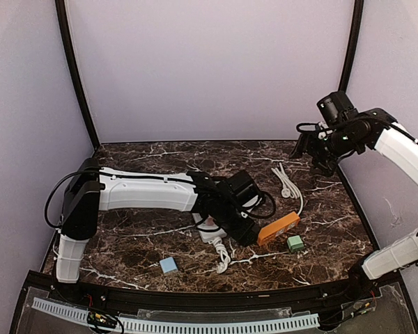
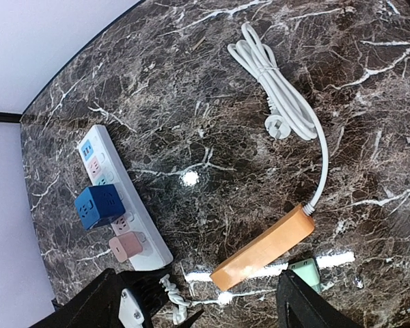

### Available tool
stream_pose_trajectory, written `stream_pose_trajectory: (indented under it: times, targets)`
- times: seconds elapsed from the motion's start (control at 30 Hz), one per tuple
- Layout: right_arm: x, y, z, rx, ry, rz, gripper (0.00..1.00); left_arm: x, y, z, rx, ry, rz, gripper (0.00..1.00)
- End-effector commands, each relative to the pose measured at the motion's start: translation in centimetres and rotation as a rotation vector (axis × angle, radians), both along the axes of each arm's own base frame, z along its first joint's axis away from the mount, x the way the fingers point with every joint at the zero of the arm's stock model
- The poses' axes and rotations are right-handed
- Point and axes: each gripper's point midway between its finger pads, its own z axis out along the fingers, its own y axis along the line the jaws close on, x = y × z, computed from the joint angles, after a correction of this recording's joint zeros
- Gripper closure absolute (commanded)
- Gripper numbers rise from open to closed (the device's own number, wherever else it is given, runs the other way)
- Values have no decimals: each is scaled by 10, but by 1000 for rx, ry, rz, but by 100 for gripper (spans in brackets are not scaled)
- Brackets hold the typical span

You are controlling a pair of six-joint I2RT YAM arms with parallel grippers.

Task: Insert the plug

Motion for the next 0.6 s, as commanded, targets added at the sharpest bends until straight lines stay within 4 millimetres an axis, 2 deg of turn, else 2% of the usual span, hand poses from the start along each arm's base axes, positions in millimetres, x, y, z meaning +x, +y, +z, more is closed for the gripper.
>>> stream_pose_trajectory:
  times: [0.0,0.13,0.27,0.37,0.57]
  targets:
    - [-10,3,5,21,-35,87,23,10,-20,15,-54,-13,36,17]
    - [-13,3,1,19,-40,108,23,10,-35,6,-65,10,25,18]
    - [-10,4,7,16,-59,125,22,11,-39,-7,-39,23,23,18]
    - [-8,6,12,21,-69,133,22,11,-44,-9,-42,25,11,20]
    - [-7,7,9,23,-59,129,23,8,-52,-19,-43,50,-22,29]
